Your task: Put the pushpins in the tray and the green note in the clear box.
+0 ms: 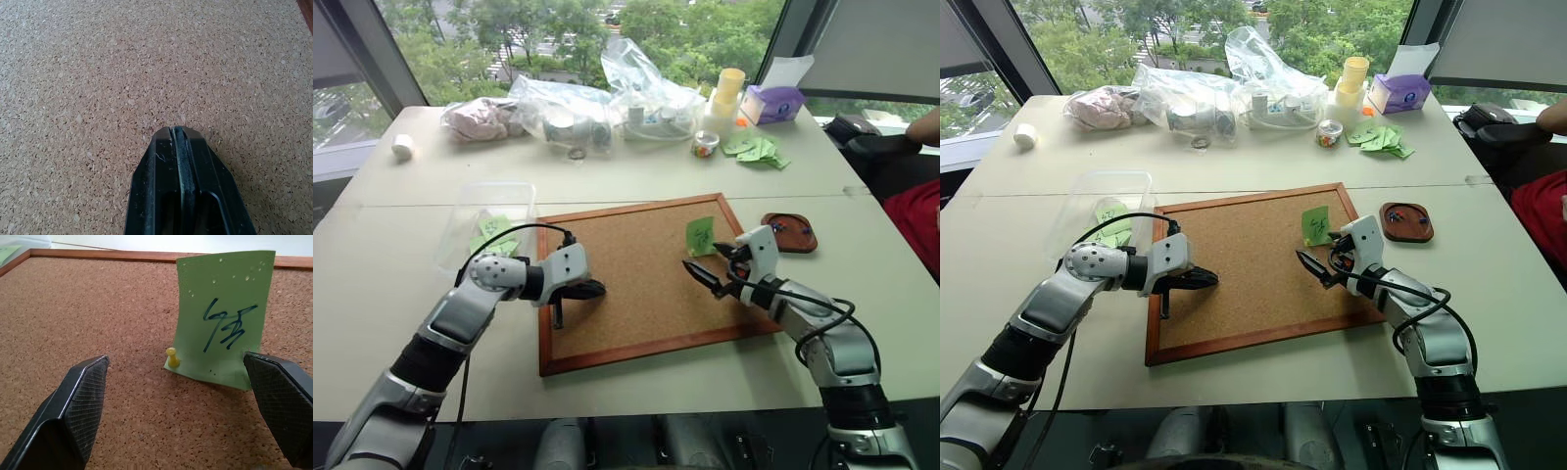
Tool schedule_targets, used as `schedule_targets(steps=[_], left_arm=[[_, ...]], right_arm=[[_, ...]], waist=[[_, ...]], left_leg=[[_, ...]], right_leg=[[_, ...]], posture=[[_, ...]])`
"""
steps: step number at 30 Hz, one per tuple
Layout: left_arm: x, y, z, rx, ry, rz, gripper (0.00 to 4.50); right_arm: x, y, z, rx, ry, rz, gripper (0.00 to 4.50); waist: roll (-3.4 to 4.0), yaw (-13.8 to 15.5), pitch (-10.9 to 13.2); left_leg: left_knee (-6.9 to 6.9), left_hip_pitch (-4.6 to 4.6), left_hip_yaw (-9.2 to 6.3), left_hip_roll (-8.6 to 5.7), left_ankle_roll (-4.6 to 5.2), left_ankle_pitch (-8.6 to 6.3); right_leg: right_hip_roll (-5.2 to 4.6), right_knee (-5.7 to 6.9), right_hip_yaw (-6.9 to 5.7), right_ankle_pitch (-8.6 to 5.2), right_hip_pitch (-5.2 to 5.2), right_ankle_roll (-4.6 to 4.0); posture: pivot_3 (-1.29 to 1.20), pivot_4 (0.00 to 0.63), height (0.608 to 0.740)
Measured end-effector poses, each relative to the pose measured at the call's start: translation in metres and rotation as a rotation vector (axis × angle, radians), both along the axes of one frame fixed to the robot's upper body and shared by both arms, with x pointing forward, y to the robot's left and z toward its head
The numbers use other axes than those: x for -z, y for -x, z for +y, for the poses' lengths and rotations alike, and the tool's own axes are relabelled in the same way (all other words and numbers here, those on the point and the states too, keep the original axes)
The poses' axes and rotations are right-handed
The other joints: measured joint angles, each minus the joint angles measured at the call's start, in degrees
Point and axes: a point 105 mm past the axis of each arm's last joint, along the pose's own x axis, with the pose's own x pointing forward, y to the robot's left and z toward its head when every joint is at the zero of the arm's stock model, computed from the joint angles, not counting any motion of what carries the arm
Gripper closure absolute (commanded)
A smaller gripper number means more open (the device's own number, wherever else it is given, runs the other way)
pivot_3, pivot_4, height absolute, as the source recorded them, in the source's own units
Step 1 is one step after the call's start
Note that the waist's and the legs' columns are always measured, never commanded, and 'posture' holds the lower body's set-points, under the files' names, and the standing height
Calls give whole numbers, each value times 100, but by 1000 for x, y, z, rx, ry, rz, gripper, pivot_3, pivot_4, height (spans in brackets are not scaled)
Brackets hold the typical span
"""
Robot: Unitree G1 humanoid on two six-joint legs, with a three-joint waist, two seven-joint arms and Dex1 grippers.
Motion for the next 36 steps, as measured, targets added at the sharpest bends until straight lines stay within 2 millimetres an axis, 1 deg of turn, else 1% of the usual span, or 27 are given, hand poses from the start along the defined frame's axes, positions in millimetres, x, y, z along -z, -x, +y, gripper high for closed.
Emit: schedule_targets(steps=[5,10,14,15,17,19,22,24,36], left_arm=[[1,0,0,-2,2,-1,4500],[2,1,-1,-7,6,0,4500],[2,1,-1,-8,7,0,4500],[2,1,-1,-9,7,0,4500],[2,1,-1,-10,7,0,4500],[2,1,-1,-11,8,0,4500],[2,1,-1,-12,9,0,4500],[3,1,-1,-13,10,0,4500],[3,1,-1,-12,8,2,4500]], right_arm=[[-1,-1,5,-19,7,-7,29],[-7,-4,12,-59,14,-29,29],[1,-6,11,-62,23,-2,29],[5,-7,11,-61,36,12,264],[7,-10,11,-61,59,13,900],[9,-13,10,-56,72,15,1826],[11,-14,9,-58,80,16,3474],[12,-16,8,-51,87,16,4444],[8,-16,6,-56,108,-10,4444]], waist=[[0,2,0],[-1,12,0],[-1,11,-1],[-1,10,-1],[-3,5,-4],[-11,8,-9],[-17,7,-15],[-19,7,-17],[-18,9,-20]], left_leg=[[0,0,0,0,0,0],[1,0,0,-1,0,0],[1,0,0,-1,0,0],[1,0,0,-1,0,0],[1,3,0,-1,0,0],[1,4,-1,-1,-1,1],[1,4,-1,-1,-3,2],[2,6,-1,-1,-2,1],[1,7,-1,0,-3,2]], right_leg=[[0,0,0,0,0,0],[0,0,0,0,0,0],[-1,0,0,0,0,0],[-1,0,0,0,1,0],[0,0,0,0,2,0],[0,0,-1,0,5,0],[-1,0,-2,0,6,0],[-1,0,-2,0,7,0],[0,1,-2,0,8,0]], posture=[[0,150,738],[0,150,738],[0,150,738],[0,150,738],[0,150,738],[0,150,738],[0,150,738],[0,150,738],[0,150,738]])
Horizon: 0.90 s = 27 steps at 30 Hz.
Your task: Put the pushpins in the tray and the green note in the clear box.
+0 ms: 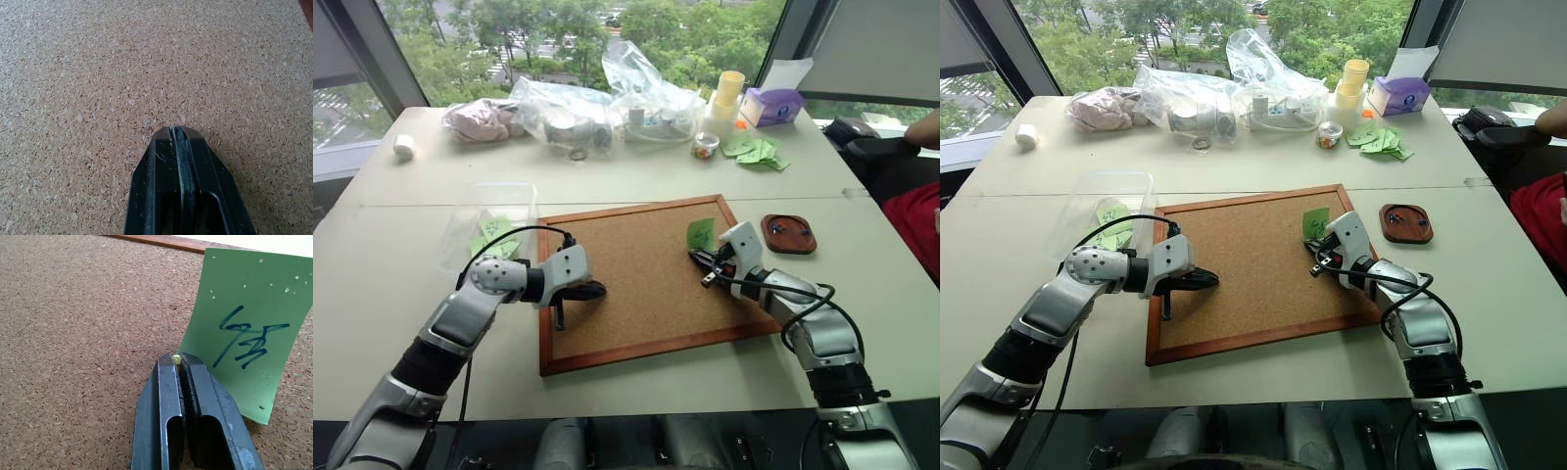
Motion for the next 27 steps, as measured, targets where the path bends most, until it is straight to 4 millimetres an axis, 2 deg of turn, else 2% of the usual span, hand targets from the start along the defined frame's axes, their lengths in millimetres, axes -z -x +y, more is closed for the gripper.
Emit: schedule_targets(steps=[5,11,15,17,22,25,27], left_arm=[[0,1,0,10,-5,-2,4500],[-4,1,-1,28,-4,-19,4500],[0,2,1,11,-4,18,4500],[0,1,1,9,-4,25,4500],[0,1,1,9,-1,32,4500],[-5,0,-5,-44,124,137,3576],[-22,-5,-14,-75,264,214,2553]], right_arm=[[-4,1,-1,13,2,-15,4444],[-21,3,-3,13,8,-51,4444],[-56,2,-5,10,3,-171,4444],[-67,1,-5,13,2,-209,4444],[-65,2,-4,8,2,-202,4444],[-65,2,-5,7,4,-201,4500],[-66,3,-3,-2,7,-200,4500]], waist=[[5,2,3],[6,12,4],[3,9,2],[2,9,1],[3,7,1],[4,10,4],[-4,36,8]], left_leg=[[0,-3,0,0,-1,1],[0,-3,1,-2,0,0],[0,-3,-2,-1,4,-2],[0,-3,-2,-1,6,-4],[0,-3,-1,-2,5,-3],[2,-9,-2,-1,6,-3],[9,-17,-9,-2,5,-3]], right_leg=[[-1,0,0,0,-3,0],[-3,0,0,0,-3,0],[-2,0,-1,0,-3,0],[0,0,-2,0,-3,0],[-2,0,-1,0,-3,0],[-2,0,-2,0,-6,0],[-2,0,-6,1,-9,1]], posture=[[0,150,738],[0,150,738],[0,150,738],[0,150,738],[0,150,738],[0,150,738],[0,150,738]])
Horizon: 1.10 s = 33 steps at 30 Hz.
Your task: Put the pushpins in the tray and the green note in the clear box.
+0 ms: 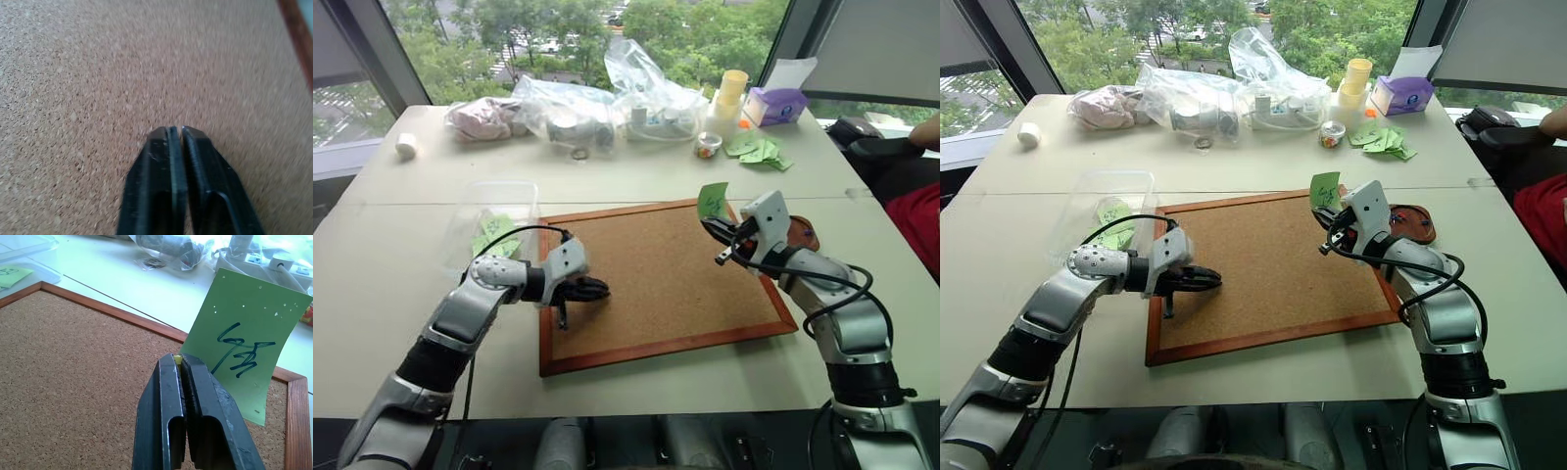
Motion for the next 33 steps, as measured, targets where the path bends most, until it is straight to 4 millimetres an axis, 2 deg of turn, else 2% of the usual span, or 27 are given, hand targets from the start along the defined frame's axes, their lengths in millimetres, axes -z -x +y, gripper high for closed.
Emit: schedule_targets(steps=[4,5,8,11,16,22,28,31,33], left_arm=[[-61,-14,-1,-57,284,57,534],[-68,-15,-1,-61,323,71,38],[-81,-27,-16,-110,470,167,38],[-86,-43,-33,-157,510,229,38],[-79,-58,-69,-159,558,376,38],[-67,-71,-107,-137,555,436,38],[-60,-82,-120,-158,555,460,38],[-59,-91,-125,-207,577,487,787],[-57,-94,-123,-228,595,506,1722]], right_arm=[[-9,5,1,-35,40,-28,4500],[-10,6,1,-38,47,-30,4500],[-12,7,-1,-46,69,-31,4500],[-17,10,4,-72,73,-49,4500],[-16,11,8,-93,80,-49,4500],[-18,13,18,-119,89,-64,4500],[-25,16,21,-117,91,-96,4500],[-27,18,23,-119,92,-107,4500],[-28,19,24,-119,92,-111,4500]], waist=[[1,-7,0],[1,-11,0],[-1,4,1],[-3,15,1],[-3,14,1],[-2,2,1],[-2,-10,1],[-4,4,2],[-4,4,2]], left_leg=[[-1,1,-2,-2,-1,0],[-2,1,-3,-1,-5,3],[0,0,-7,-2,-7,4],[1,1,-7,-6,-7,4],[0,-1,-6,-7,-10,6],[-2,-1,-5,-21,-11,6],[-3,-1,-6,-21,-11,6],[-3,-3,-6,-24,-11,6],[-3,-3,-7,-24,-10,6]], right_leg=[[-2,0,0,0,1,1],[-2,0,0,0,0,1],[-2,0,-1,0,3,1],[-2,-1,0,1,4,2],[0,-4,0,0,3,2],[2,-5,0,0,1,1],[2,-5,0,0,1,1],[0,-7,1,0,0,1],[0,-7,1,0,0,2]], posture=[[0,150,738],[0,150,738],[0,150,738],[0,150,738],[0,150,738],[0,150,738],[0,150,738],[0,150,738],[0,150,738]])
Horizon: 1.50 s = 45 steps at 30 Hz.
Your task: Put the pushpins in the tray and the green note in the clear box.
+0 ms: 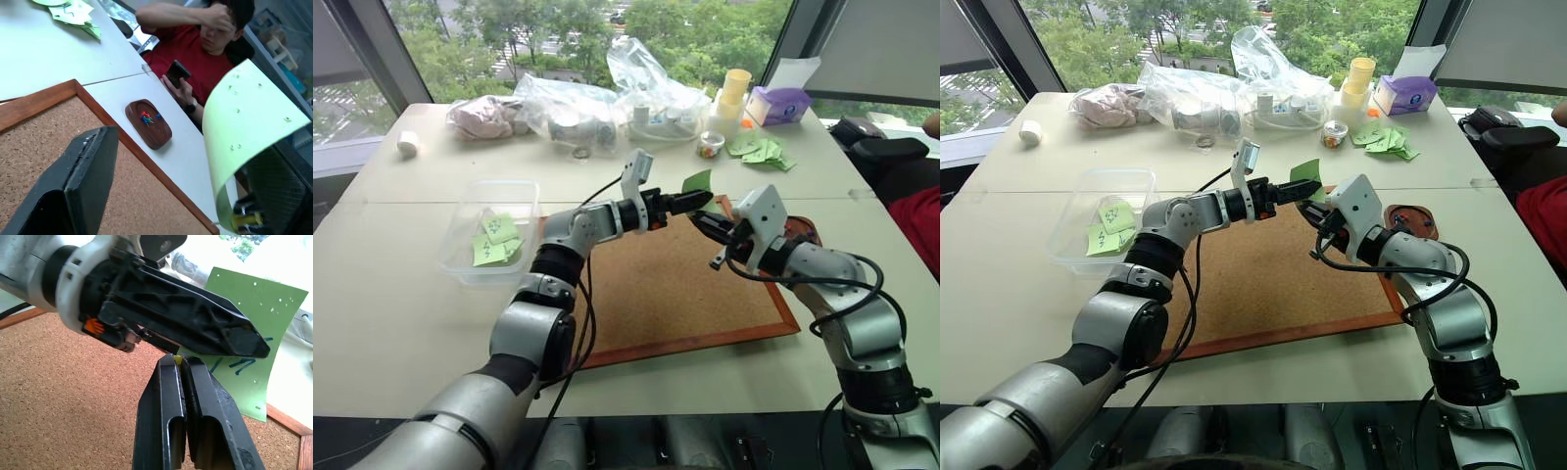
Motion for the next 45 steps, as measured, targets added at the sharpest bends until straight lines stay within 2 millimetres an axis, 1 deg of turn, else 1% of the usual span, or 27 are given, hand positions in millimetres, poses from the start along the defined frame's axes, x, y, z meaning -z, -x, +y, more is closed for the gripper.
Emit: schedule_targets(steps=[2,4,5,6,11,15,19,21,25,28,31,32,34,35,37,38,40,42,45], left_arm=[[2,0,0,-2,3,12,2687],[3,1,-3,11,3,8,3761],[3,2,-4,16,0,1,4188],[3,2,-4,17,-2,-1,4397],[3,2,-5,12,-6,-9,4397],[0,0,-4,2,-54,-101,4397],[7,0,-2,-3,-126,-179,4397],[10,-2,3,-18,-143,-181,4397],[10,-4,8,-29,-155,-187,4397],[7,-4,13,-21,-222,-284,4397],[6,6,23,57,-361,-483,4397],[6,14,26,116,-419,-563,4397],[2,26,29,212,-489,-668,4397],[-4,33,32,268,-532,-729,4397],[-13,39,37,315,-576,-797,4397],[-15,42,40,346,-606,-830,4397],[-14,49,45,421,-637,-869,4397],[-12,55,46,479,-641,-882,4397],[-10,57,46,507,-650,-891,4397]], right_arm=[[1,0,0,4,0,2,4500],[1,0,-1,8,-1,3,4500],[1,0,-1,9,-1,2,4500],[1,0,-1,10,-1,3,4500],[1,0,-1,12,-2,2,4500],[1,0,-1,15,-2,0,4500],[0,0,-1,18,-7,-2,4500],[0,-1,-1,22,-16,-4,4500],[-2,-1,1,29,-67,-1,4500],[-7,-4,-5,68,-147,13,4500],[-17,-10,-21,154,-259,22,4500],[-21,-13,-31,201,-303,24,4500],[-23,-19,-54,310,-340,33,4500],[-17,-23,-71,395,-350,65,4500],[-1,-28,-94,513,-346,138,4500],[11,-31,-105,579,-323,187,4500],[27,-33,-120,669,-290,246,4500],[39,-34,-132,731,-261,284,4500],[52,-37,-145,800,-237,326,4500]], waist=[[0,0,0],[0,0,0],[0,0,0],[0,0,0],[0,0,0],[0,1,0],[0,0,0],[0,-6,0],[0,0,0],[0,3,0],[1,0,0],[2,-8,0],[3,1,1],[3,11,1],[4,20,1],[4,16,1],[7,2,1],[9,-11,2],[9,-28,3]], left_leg=[[-1,0,0,1,0,0],[-1,0,0,1,-1,0],[-1,0,0,0,-1,0],[-1,0,0,0,-1,1],[-1,0,0,1,-1,1],[-2,0,1,1,-1,1],[-2,0,1,1,-1,1],[-2,0,1,2,-1,1],[-2,0,1,2,-1,1],[-2,-1,1,7,-1,1],[-3,0,4,17,-3,2],[-4,0,6,18,-4,2],[-4,0,7,19,-5,3],[-4,1,9,18,-5,3],[-4,0,11,17,-3,2],[-4,1,12,17,-3,1],[-5,1,12,17,-3,1],[-5,1,12,17,-3,1],[-5,1,12,17,-2,1]], right_leg=[[1,0,0,0,0,0],[1,0,0,0,-1,0],[0,0,0,0,-1,0],[1,0,0,0,-1,0],[1,0,0,0,-1,0],[1,0,0,0,-1,0],[1,0,0,0,-1,0],[1,0,0,0,-1,0],[1,1,0,0,-1,0],[0,1,1,0,-1,0],[1,2,1,0,-2,0],[1,2,1,0,-2,0],[0,2,1,0,-2,-1],[-1,2,1,0,-2,-1],[-3,1,3,0,-2,-2],[-3,1,5,0,-2,-2],[0,2,6,-1,-4,-2],[1,2,5,-1,-5,-2],[2,2,8,-1,-5,-1]], posture=[[0,150,738],[0,150,738],[0,150,738],[0,150,738],[0,150,738],[0,150,738],[0,150,738],[0,150,738],[0,150,738],[0,150,738],[0,150,738],[0,150,738],[0,150,738],[0,150,738],[0,150,738],[0,150,738],[0,150,738],[0,150,738],[0,150,738]])
